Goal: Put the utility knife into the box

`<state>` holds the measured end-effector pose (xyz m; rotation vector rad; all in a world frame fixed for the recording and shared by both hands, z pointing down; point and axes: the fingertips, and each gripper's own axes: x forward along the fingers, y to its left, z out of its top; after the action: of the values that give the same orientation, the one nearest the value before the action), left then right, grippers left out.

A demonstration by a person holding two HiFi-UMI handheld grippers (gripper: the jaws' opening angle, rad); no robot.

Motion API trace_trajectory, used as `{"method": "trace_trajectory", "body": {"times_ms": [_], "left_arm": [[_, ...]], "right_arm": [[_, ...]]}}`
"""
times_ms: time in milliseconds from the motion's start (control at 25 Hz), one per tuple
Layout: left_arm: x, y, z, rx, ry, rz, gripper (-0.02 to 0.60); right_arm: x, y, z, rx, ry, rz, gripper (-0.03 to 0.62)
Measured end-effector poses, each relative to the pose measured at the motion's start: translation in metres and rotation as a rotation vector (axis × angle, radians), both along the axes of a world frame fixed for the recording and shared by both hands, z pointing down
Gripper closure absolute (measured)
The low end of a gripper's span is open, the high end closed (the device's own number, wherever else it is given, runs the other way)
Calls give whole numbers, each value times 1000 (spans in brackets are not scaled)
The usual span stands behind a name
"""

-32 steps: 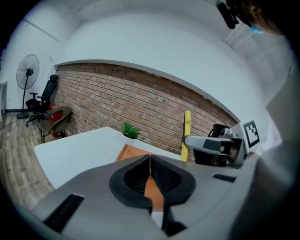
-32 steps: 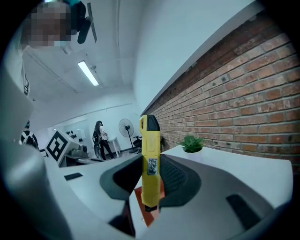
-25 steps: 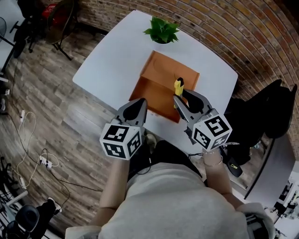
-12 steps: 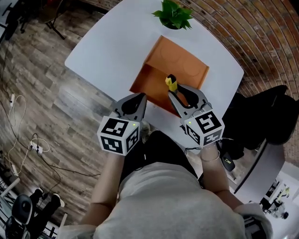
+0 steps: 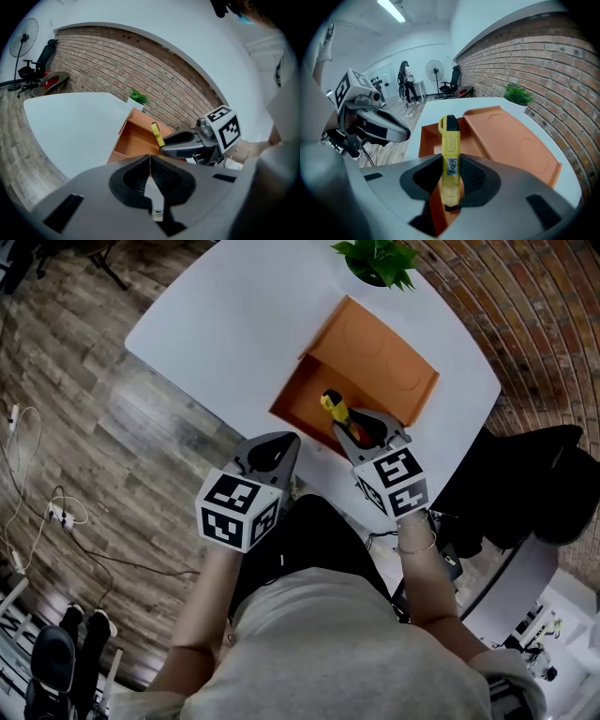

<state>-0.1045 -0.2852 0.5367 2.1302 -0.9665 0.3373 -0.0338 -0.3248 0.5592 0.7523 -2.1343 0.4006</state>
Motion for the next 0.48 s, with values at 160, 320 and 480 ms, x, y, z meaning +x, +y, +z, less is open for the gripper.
{"method": "trace_trajectory", "body": {"times_ms": [160, 320, 480], "left_arm": [[-6, 0, 12, -26, 1, -13, 574], [-8, -2, 15, -24, 5, -21, 574], [-11, -1, 18, -29, 9, -21, 574]], "right_arm": [[-2, 0, 18, -32, 61, -11, 482], [-1, 1, 32, -63, 105, -18, 482], [-2, 1, 45, -92, 150, -16, 481]]}}
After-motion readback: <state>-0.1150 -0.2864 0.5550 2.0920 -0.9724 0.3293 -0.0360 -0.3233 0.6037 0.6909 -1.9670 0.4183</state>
